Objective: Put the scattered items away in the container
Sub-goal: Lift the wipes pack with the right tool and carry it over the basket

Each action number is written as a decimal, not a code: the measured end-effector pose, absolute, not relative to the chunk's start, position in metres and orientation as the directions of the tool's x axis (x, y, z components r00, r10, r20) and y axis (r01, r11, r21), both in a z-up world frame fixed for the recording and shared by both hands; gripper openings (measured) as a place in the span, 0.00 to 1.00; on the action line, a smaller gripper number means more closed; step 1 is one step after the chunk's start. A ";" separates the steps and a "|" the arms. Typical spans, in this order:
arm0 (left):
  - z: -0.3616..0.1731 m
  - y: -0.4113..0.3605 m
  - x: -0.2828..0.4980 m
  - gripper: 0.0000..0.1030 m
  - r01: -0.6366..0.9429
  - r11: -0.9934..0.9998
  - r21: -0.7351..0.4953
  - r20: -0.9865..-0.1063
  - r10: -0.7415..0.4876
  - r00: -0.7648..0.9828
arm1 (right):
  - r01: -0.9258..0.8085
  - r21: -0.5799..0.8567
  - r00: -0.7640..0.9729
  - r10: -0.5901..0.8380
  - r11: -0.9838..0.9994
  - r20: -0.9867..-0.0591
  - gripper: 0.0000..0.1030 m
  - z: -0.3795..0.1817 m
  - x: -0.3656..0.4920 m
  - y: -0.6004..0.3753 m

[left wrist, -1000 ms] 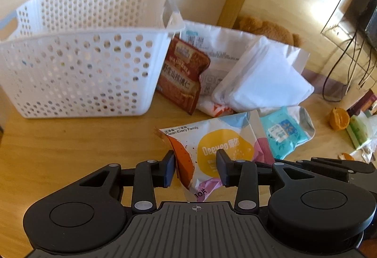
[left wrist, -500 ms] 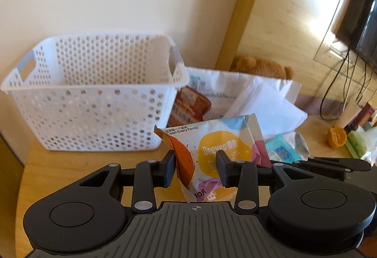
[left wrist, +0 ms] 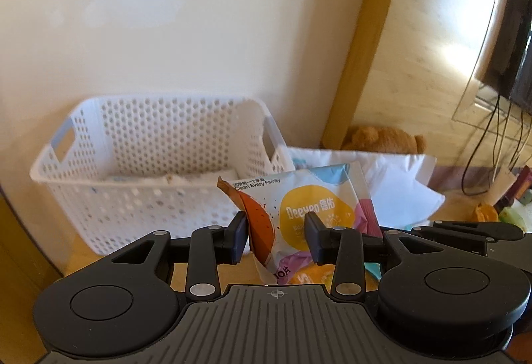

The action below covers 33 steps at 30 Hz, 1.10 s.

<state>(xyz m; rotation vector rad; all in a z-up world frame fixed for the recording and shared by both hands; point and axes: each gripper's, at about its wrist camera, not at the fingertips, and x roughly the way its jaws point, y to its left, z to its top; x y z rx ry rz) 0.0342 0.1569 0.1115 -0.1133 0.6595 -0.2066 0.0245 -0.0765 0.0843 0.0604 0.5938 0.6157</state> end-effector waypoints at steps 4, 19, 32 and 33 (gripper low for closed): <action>0.121 0.167 0.039 1.00 0.139 0.979 -0.151 -0.576 -0.201 0.793 | -0.547 0.216 0.658 0.575 0.809 -0.486 0.18 0.092 0.031 -0.063; 0.147 0.209 0.061 1.00 0.095 0.991 -0.091 -0.520 -0.128 0.844 | -0.597 0.192 0.660 0.613 0.779 -0.435 0.19 0.111 0.069 -0.010; 0.148 0.230 0.092 1.00 0.090 0.993 -0.075 -0.518 -0.115 0.848 | -0.594 0.180 0.664 0.604 0.784 -0.442 0.18 0.108 0.098 0.015; 0.147 0.231 0.097 1.00 0.090 0.993 -0.071 -0.521 -0.114 0.846 | -0.593 0.174 0.664 0.600 0.786 -0.447 0.19 0.106 0.101 0.017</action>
